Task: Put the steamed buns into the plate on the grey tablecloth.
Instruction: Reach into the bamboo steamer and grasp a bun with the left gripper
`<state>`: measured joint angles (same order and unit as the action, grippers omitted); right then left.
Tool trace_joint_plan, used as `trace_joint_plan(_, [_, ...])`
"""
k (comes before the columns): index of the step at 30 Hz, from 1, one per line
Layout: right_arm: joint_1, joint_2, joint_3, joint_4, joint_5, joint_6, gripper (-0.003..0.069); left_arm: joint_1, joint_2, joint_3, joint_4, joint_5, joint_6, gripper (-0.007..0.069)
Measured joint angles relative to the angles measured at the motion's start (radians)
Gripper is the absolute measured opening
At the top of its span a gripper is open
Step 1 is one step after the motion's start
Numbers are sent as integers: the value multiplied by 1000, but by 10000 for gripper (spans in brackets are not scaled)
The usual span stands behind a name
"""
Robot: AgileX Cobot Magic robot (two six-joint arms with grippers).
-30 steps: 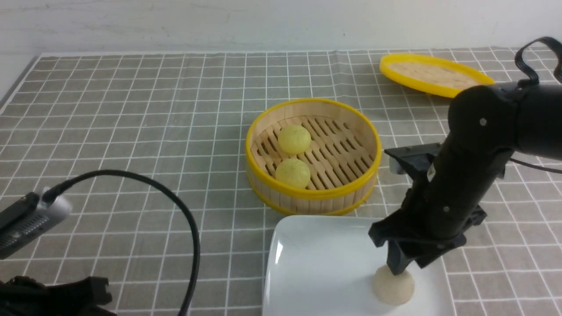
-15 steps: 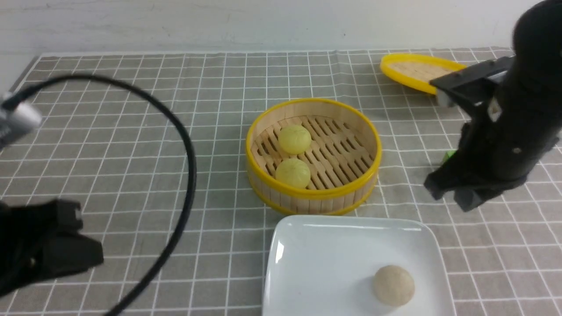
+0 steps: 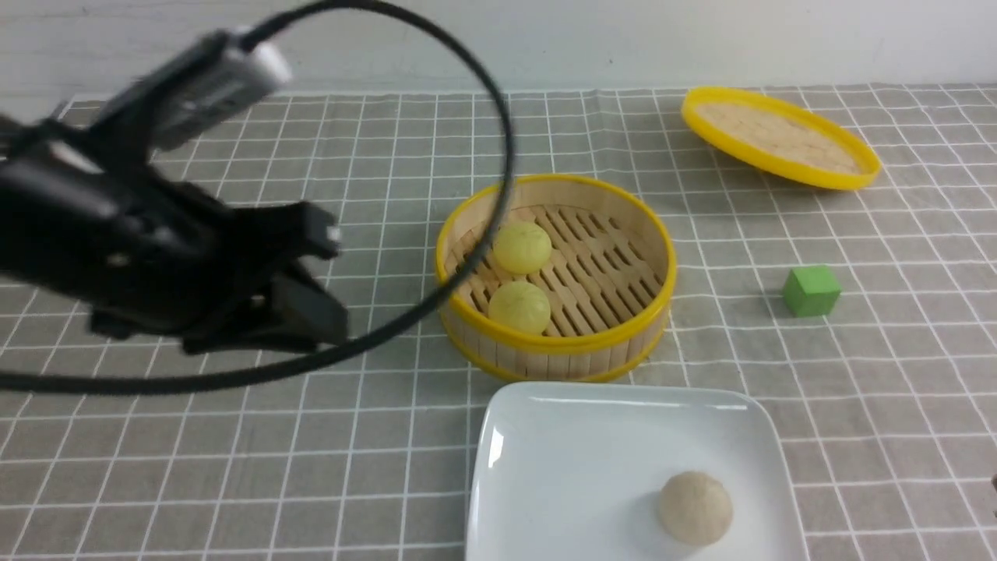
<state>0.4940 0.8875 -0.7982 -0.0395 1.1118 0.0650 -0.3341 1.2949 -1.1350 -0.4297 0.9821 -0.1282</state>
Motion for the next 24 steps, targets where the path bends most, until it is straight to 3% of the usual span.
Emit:
trace_joint_plan(4, [0,-75,84,0,-7,0,-13,-168,223,-170,121,-27,-84,258])
trace_joint_plan(8, [0,-109,118,1,-7,2,-13,-265,457,-409,272,-1,-165,332])
trace_joint_plan(17, [0,-116,121,3,-11,4,-9,-326,865,-892,492,207,-207,378])
trace_joint_plan(24, [0,-116,121,3,-21,4,-6,-326,951,-986,542,247,-224,379])
